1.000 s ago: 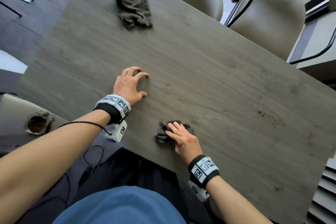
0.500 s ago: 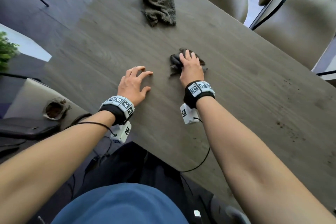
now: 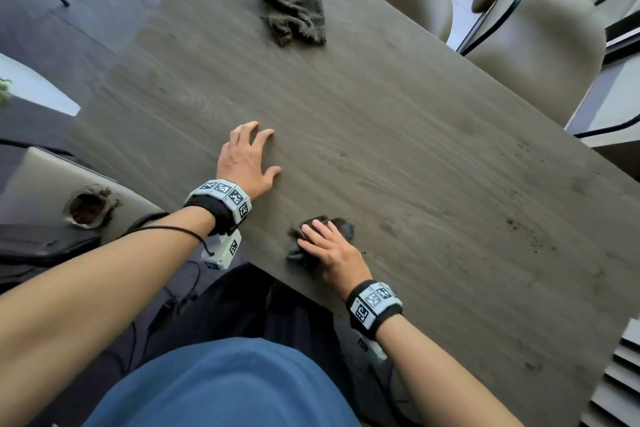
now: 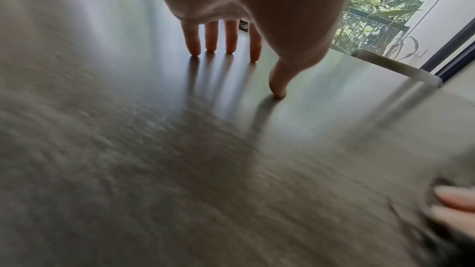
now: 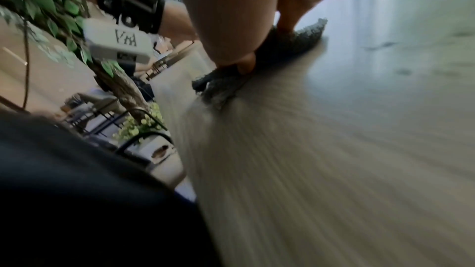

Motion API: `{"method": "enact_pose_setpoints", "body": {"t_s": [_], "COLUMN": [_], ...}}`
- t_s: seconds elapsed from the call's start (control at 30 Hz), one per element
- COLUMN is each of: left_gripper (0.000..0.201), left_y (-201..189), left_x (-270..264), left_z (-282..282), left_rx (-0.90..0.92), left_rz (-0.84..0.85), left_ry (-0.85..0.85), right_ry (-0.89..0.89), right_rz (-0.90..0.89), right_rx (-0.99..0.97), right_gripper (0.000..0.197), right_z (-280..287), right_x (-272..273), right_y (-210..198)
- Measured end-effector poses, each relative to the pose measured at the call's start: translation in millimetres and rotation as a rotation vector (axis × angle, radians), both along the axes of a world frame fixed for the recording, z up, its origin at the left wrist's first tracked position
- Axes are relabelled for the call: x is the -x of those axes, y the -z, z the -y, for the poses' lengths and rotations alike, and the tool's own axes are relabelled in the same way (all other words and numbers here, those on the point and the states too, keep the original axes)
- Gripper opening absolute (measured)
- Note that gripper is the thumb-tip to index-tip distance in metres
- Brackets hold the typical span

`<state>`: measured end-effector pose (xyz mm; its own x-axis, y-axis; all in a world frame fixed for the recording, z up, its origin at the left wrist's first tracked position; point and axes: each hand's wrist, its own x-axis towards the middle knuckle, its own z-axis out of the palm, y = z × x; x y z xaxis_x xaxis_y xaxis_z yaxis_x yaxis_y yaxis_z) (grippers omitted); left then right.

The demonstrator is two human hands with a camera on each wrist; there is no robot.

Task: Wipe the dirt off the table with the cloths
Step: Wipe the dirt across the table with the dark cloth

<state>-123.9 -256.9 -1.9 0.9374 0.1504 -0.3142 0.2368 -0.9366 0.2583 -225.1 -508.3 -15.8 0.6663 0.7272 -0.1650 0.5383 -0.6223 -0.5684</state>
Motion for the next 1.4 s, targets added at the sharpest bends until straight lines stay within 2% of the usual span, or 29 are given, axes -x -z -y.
{"method": "enact_pose_setpoints", "body": {"t_s": [0.13,0.27,0.4,0.47,0.57,0.63,0.7,0.87,0.97,1.17,1.27,1.33,1.4], "left_gripper": [0.095,0.102,0.114,0.119,0.117,0.11,0.106,0.108,0.121,0.14,0.147,0.15,0.151], "left_y": [0.1,-5.8,-12.2,-11.5,-8.2,-7.0,-6.9,-9.1,-8.6,-13.8,-14.8,-13.7,-13.0], "left_x": [-1.4,-14.4,-19.5,-14.0,-6.4,-4.3,-2.1,10.9,22.3,39.8,41.3,39.1,37.2], "left_z": [8.1,3.6,1.8,-0.8,-5.1,-5.3,-2.4,14.4,20.0,43.6,59.3,64.8,66.1], "left_rx": [-0.025,-0.047,-0.102,-0.106,-0.097,-0.099,-0.1,-0.127,-0.137,-0.156,-0.159,-0.148,-0.136], "left_rz": [-0.102,-0.159,-0.21,-0.216,-0.196,-0.178,-0.185,-0.209,-0.249,-0.371,-0.412,-0.435,-0.463], "left_ry": [-0.039,-0.018,0.041,0.062,0.081,0.093,0.101,0.075,0.116,0.176,0.157,0.141,0.139], "right_ry": [0.015,0.208,0.536,0.622,0.54,0.387,0.32,0.093,-0.025,-0.131,-0.163,-0.095,0.097], "right_rz": [-0.007,0.036,0.054,-0.008,-0.095,-0.074,-0.033,0.095,0.055,-0.058,-0.036,0.029,0.106], "right_rx": [0.025,0.03,0.007,0.061,0.172,0.203,0.183,0.042,0.044,0.098,0.028,-0.011,-0.068], "right_gripper": [0.073,0.072,0.046,0.04,0.043,0.049,0.056,0.062,0.066,0.064,0.045,0.035,0.034], "right_z": [38.3,51.3,28.9,5.0,-45.3,-76.8,-90.2,-55.1,-24.0,51.7,75.1,77.3,73.2], "right_x": [20.2,1.8,-67.0,-96.1,-97.6,-75.9,-49.0,-3.8,17.5,37.4,20.6,-6.7,-46.3], "right_y": [-7.8,-11.1,-14.5,-18.0,-22.8,-20.6,-12.5,2.3,-1.9,-5.6,-5.6,-22.0,-36.4]}}
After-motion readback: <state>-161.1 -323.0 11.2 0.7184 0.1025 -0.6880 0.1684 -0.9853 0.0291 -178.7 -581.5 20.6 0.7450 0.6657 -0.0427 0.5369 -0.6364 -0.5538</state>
